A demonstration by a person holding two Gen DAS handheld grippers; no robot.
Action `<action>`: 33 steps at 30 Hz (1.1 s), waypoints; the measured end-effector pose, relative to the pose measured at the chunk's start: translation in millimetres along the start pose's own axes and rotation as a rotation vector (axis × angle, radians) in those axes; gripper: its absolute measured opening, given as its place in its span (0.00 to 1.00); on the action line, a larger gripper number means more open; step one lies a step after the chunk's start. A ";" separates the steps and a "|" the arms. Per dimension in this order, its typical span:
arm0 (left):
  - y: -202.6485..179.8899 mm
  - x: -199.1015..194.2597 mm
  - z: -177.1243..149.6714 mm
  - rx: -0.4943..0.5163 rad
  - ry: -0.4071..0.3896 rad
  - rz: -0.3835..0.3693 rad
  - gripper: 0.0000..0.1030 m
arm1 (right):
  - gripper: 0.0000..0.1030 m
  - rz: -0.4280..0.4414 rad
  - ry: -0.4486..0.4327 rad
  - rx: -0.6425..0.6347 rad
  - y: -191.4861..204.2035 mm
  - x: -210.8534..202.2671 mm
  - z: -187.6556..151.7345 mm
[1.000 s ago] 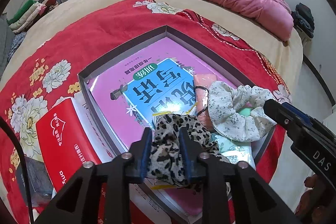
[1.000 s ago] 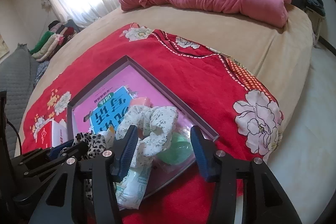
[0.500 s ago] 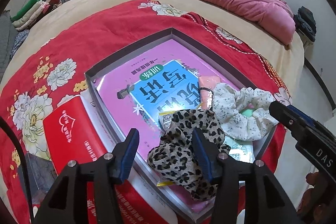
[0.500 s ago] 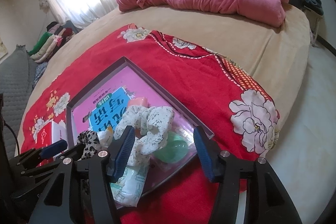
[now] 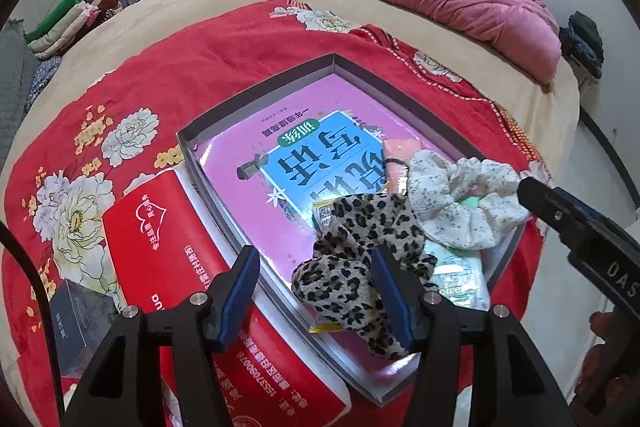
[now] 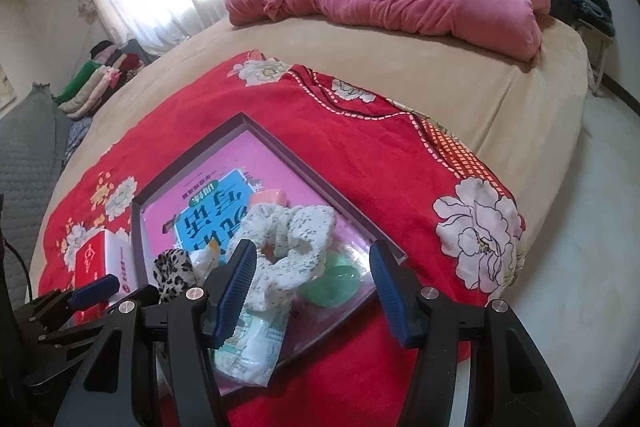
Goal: Organize soft objects
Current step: 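Open the left gripper to release the leopard scrunchie into the tray, then move both open grippers away from the tray toward the remaining soft items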
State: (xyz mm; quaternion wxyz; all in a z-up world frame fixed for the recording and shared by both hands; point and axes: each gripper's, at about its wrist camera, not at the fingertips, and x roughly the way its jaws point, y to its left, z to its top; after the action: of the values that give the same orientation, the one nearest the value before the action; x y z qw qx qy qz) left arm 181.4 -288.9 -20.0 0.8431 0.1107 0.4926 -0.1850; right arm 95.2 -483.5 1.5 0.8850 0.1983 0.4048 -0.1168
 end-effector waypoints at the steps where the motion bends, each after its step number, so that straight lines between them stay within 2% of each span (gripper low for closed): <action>1: 0.1 -1.7 0.1 0.000 -0.003 -0.001 0.56 | 0.61 0.000 0.001 -0.001 0.2 -0.8 0.1; 7: 0.4 -16.4 -0.6 0.001 -0.027 -0.005 0.65 | 0.65 -0.010 -0.006 -0.001 -0.3 -8.4 -0.7; 13: 1.4 -31.0 -6.6 0.008 -0.044 -0.012 0.65 | 0.71 -0.025 -0.012 -0.013 3.2 -17.9 -3.6; 18: 6.4 -44.9 -10.2 0.000 -0.068 -0.008 0.67 | 0.72 -0.062 -0.020 -0.055 10.5 -25.2 -9.0; 22: 10.0 -55.6 -16.2 -0.007 -0.080 -0.017 0.75 | 0.73 -0.072 -0.036 -0.077 16.0 -33.5 -12.2; 33: 15.5 -84.8 -30.6 -0.020 -0.118 0.007 0.75 | 0.76 -0.070 -0.076 -0.112 33.1 -64.5 -14.7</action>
State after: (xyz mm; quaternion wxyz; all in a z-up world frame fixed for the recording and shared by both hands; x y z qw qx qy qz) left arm 125.9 -246.3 39.0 0.8724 0.0927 0.4434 -0.1834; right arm 55.9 -444.5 50.5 0.9048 0.1294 0.3835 -0.1322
